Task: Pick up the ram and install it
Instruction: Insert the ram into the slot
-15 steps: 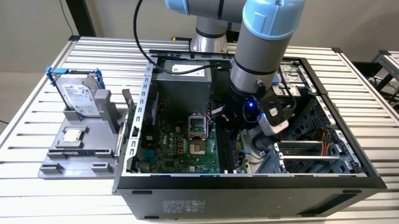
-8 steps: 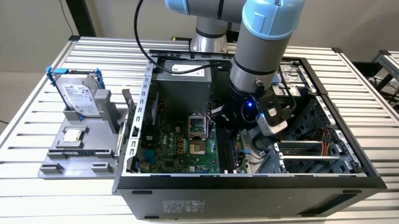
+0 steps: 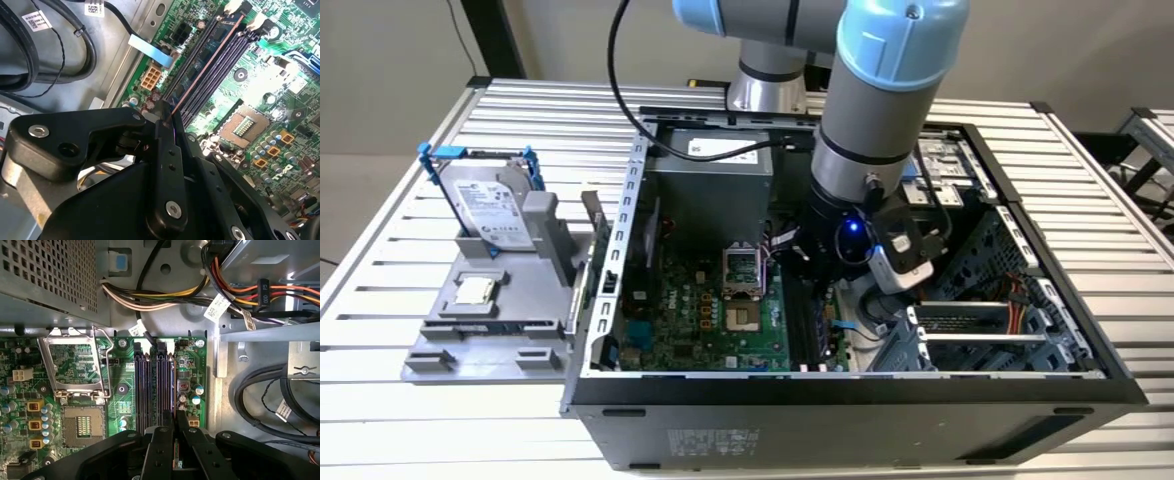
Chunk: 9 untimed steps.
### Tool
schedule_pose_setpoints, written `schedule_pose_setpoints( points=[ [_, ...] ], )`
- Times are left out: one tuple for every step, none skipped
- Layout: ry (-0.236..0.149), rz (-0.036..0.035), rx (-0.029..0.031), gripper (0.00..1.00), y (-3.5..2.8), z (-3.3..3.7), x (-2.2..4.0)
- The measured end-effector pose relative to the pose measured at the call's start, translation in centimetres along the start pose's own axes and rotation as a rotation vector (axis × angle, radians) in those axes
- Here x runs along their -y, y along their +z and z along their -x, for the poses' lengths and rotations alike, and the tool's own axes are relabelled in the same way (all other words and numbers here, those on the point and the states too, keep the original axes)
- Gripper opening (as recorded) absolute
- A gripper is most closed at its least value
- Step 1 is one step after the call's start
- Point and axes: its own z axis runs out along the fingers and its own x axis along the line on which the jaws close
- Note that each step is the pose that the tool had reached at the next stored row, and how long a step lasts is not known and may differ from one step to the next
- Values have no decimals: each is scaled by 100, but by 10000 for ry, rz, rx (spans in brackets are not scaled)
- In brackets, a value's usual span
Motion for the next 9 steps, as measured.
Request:
schedule_pose_setpoints(
  points=[
    [1, -1, 0, 0, 3, 0, 0],
    [2, -2, -1, 0, 5, 0, 0],
    [2, 0, 0, 0, 5, 0, 0],
    [2, 1, 0, 0, 6, 0, 0],
    [2, 3, 0, 0, 7, 0, 0],
    [2, 3, 1, 0, 7, 0, 0],
    [2, 3, 1, 0, 7, 0, 0],
    [2, 3, 0, 0, 7, 0, 0],
    [3, 3, 0, 0, 7, 0, 0]
  ],
)
